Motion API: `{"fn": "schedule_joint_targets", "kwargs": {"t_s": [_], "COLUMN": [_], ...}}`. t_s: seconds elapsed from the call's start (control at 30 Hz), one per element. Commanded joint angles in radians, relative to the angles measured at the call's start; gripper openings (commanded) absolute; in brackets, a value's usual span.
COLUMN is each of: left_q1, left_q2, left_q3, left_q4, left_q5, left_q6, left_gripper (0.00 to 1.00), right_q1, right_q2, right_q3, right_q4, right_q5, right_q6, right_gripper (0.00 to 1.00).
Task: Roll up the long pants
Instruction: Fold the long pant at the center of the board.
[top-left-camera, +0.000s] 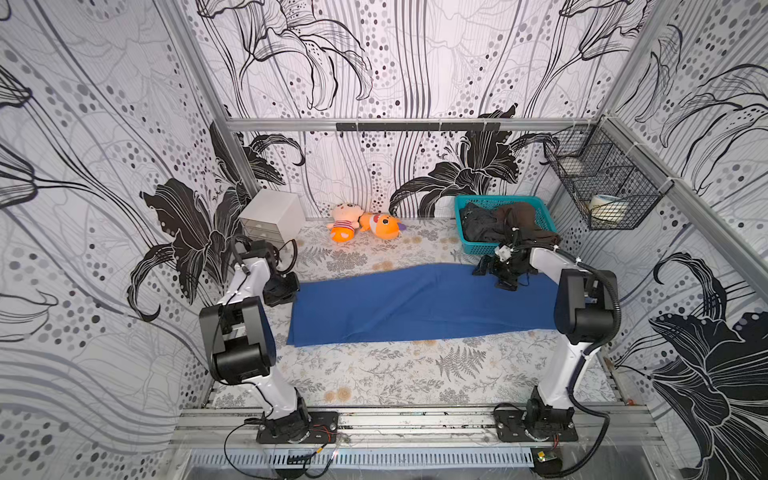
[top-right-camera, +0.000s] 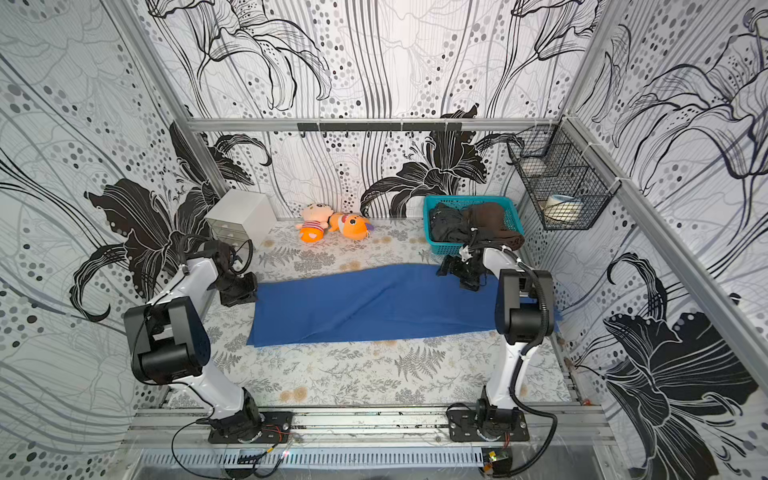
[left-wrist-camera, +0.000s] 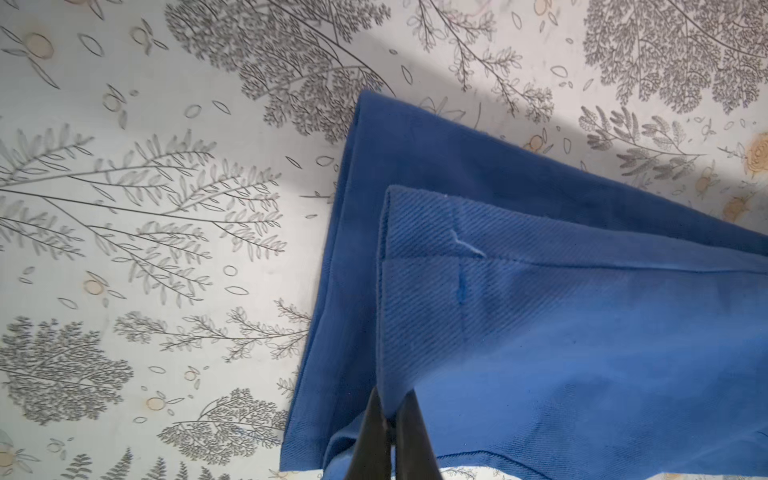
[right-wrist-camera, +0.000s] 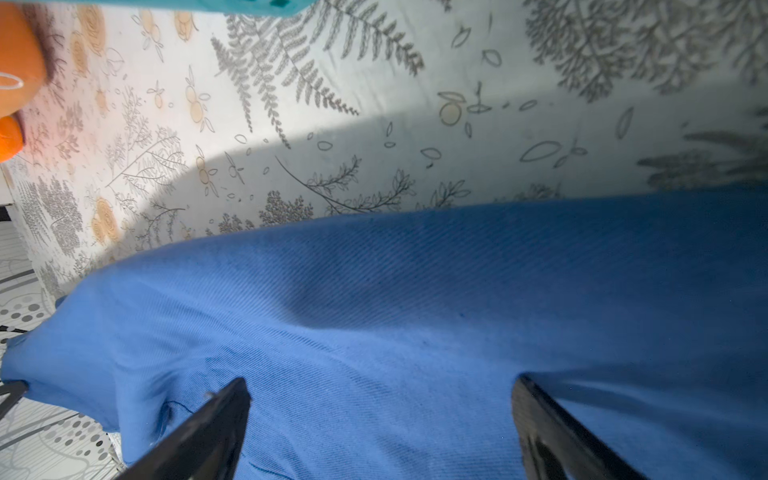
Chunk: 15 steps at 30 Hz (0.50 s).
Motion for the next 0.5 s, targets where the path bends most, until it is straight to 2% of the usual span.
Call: {"fn": "schedule_joint_targets", "kwargs": {"t_s": [0.0,0.3,0.33,0.37,0.4,0.43,0.47], "left_q1": [0.010,0.009,0.009,0.009,0.010,0.008,0.005], "left_q2": [0.060,0.135,0.142,0.148,0.151,0.150,0.144], "left_q3": [0.061,0.111,0.112,0.115,0.118,0.119,0.119], "left_q4": [-0.032,-0.047,-0.047,-0.048,-0.048,-0.045,-0.042], "left_q5": [-0.073,-0.193,-0.210,-0.227,-0.241,-0.248,-0.247], "left_q6": [0.032,0.045,0.041,0.036,0.031,0.026,0.024], "left_gripper": [0.00,0.00,0.09,0.27,0.50,0.95,0.99], "right_q1": [0.010,0.013,0.013,0.013,0.013,0.013,0.014], "right_q2": [0.017,0.022,0.022,0.022,0.022,0.021,0.017], "right_q3": [0.006,0.010,0.012,0.010,0.011,0.010,0.009], "right_q4": [-0.016,-0.027,-0.027,-0.027,-0.026,-0.025,-0.025], "right_q5": [-0.010,0.002,0.002,0.002,0.002,0.002,0.003], "right_q6": [-0.003,-0.011,-0.011,-0.011,-0.011,-0.012,-0.013], "right_gripper": [0.99,1.00,0.99,1.00,0.99,0.99,0.99]}}
